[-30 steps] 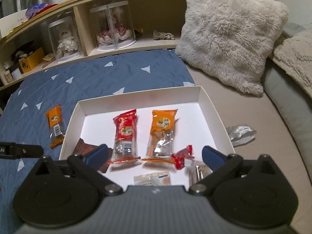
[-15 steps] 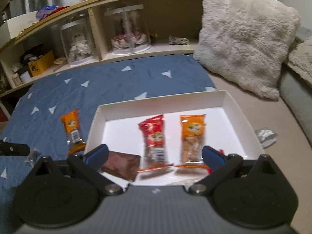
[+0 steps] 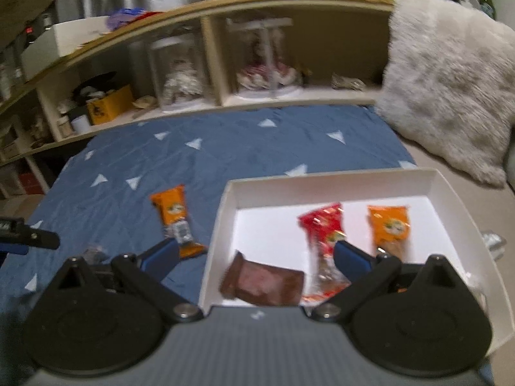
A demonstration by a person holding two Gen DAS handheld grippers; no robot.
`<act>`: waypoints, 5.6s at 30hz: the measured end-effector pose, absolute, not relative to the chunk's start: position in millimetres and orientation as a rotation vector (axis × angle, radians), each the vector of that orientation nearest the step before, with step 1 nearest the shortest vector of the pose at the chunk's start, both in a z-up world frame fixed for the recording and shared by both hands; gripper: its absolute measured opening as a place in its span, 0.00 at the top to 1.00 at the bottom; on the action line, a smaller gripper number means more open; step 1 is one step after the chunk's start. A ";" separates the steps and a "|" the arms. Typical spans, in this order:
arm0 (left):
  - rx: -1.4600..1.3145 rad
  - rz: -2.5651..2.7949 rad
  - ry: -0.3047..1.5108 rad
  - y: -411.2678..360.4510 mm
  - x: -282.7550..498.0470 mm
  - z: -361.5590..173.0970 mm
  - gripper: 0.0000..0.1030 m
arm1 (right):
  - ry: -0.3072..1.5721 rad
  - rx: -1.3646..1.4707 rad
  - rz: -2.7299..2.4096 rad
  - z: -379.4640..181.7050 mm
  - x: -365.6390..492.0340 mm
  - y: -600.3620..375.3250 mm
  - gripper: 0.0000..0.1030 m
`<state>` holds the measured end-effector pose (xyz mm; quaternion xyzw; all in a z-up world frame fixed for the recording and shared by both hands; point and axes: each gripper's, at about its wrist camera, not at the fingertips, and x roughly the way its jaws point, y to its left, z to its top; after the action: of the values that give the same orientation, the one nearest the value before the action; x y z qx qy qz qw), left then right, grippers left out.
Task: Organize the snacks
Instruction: 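Withdraw both tools from the box toward the remaining orange bar and clear packet, then grasp the orange bar with the right tool while the left tool grasps the clear packet, then carry the orange bar and clear packet over the white box with both tools, then lower both tools into the box and open them to release the snacks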
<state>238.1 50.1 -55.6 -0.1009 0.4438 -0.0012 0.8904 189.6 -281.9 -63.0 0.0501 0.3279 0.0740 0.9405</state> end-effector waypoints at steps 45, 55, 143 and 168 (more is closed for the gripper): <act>-0.011 -0.256 1.066 45.7 301.3 -121.9 0.54 | 0.799 -0.197 0.483 -123.6 334.1 -159.9 0.50; -0.012 -0.221 1.075 48.4 302.2 -120.1 0.63 | 0.816 -0.240 0.473 -133.4 333.7 -149.4 0.60; -0.108 -0.469 0.959 -196.8 311.0 -78.8 0.70 | 0.874 -0.133 -0.106 -104.0 274.5 -441.0 0.61; -0.027 -0.398 0.994 -214.2 359.5 -101.7 0.68 | 0.864 -0.061 -0.077 -120.1 301.4 -455.7 0.31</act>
<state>359.5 -214.2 -101.7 -0.0130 0.4738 -0.1894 0.8599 301.4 -455.7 -120.1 -0.0297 0.4186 -0.0374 0.9069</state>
